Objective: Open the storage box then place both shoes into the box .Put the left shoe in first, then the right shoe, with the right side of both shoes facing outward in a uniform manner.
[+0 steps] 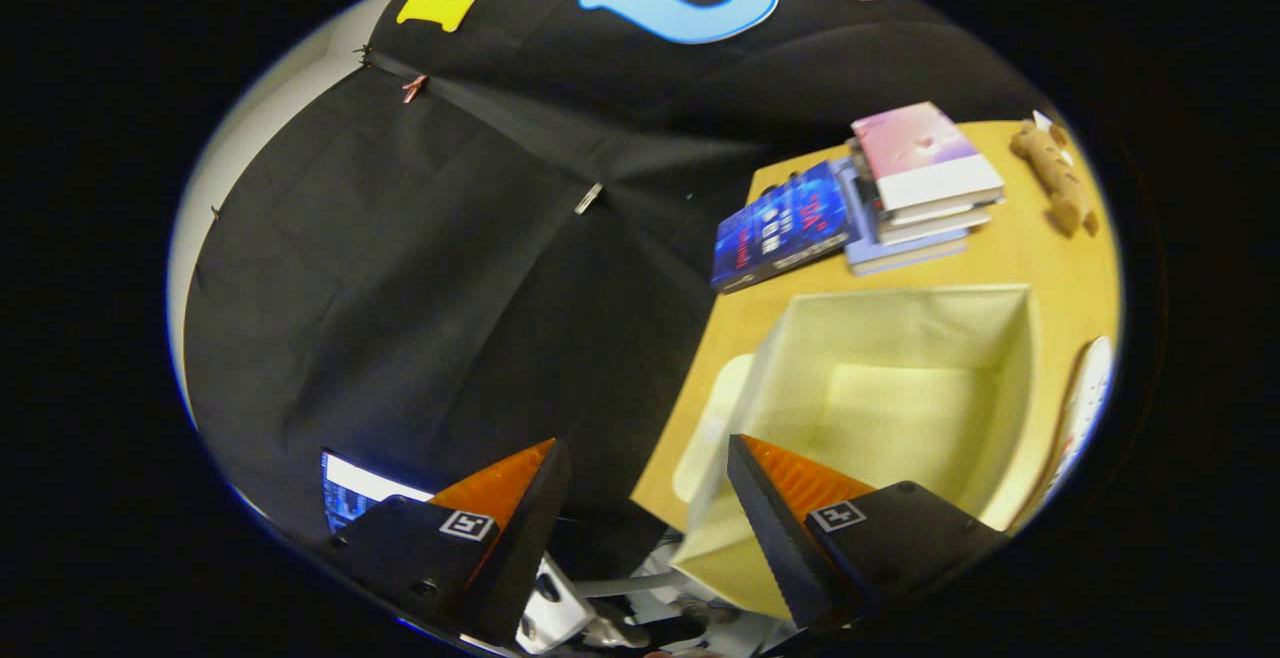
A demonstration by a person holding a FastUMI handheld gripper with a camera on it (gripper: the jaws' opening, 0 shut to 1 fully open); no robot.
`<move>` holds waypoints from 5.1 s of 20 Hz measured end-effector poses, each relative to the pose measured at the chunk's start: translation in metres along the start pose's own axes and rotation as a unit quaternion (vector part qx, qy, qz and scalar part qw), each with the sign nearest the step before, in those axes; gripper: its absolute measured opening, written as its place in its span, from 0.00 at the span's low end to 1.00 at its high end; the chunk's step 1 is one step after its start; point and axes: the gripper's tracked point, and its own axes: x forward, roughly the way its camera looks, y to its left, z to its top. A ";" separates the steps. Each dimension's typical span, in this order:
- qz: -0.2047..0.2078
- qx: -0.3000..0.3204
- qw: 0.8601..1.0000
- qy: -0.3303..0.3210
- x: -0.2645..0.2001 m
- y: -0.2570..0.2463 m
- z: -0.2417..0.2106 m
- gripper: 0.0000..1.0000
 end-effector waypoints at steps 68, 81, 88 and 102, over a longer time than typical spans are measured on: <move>-0.188 0.052 0.979 -0.055 -0.105 -0.077 0.013 0.06; -0.225 0.041 0.973 0.028 0.008 -0.089 -0.048 0.06; -0.206 0.065 0.973 0.082 0.045 -0.081 -0.085 0.09; -0.241 -0.052 0.969 -0.034 -0.140 -0.154 -0.020 0.99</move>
